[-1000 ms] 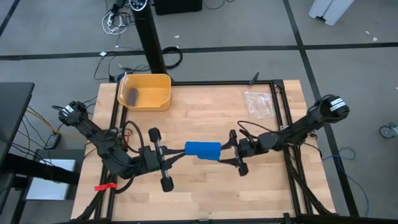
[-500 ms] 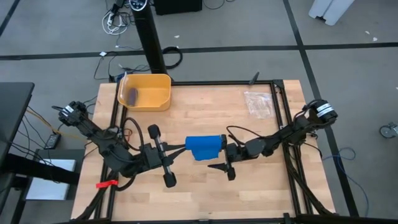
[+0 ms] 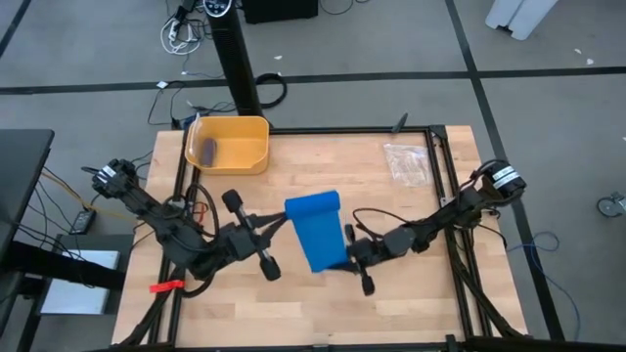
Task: Roll bandage
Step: Roll the blue bandage
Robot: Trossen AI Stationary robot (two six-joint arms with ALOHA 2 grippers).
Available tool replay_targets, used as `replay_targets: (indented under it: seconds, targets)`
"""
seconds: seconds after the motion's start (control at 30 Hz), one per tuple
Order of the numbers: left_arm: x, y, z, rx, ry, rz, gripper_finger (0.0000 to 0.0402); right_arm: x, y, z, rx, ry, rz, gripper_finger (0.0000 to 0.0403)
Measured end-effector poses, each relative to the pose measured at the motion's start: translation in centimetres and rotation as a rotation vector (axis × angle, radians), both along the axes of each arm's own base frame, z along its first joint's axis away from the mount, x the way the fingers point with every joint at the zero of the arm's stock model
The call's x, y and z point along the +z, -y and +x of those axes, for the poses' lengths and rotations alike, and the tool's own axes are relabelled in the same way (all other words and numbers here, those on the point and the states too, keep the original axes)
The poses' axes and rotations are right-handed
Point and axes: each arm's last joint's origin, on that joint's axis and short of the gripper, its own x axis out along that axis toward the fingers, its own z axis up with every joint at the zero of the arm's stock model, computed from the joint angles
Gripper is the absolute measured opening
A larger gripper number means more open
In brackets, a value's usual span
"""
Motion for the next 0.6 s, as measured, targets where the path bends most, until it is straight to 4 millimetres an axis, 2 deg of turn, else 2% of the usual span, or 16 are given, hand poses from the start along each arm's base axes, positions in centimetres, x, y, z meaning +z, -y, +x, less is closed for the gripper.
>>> replay_targets:
  seconds: [0.17,0.33,0.47,0.6]
  targets:
    - [-1.2,-0.5,0.4,0.067,-0.039,0.018,0.0003,1.5,-3.2,-1.1,0.104,0.052,0.01,0.0003]
    - [-3.1,-1.1,0.8,0.147,-0.087,0.035,0.0003,3.3,-6.1,-1.7,0.167,0.096,-0.056,0.0002]
    - [-5.2,-1.3,0.9,0.203,-0.137,0.063,0.0003,5.4,-7.2,-1.7,0.141,0.088,-0.131,0.0001]
    - [-7.3,-1.5,0.8,0.237,-0.167,0.074,0.0003,8.3,-7.7,-2.0,0.108,0.107,-0.176,0.0001]
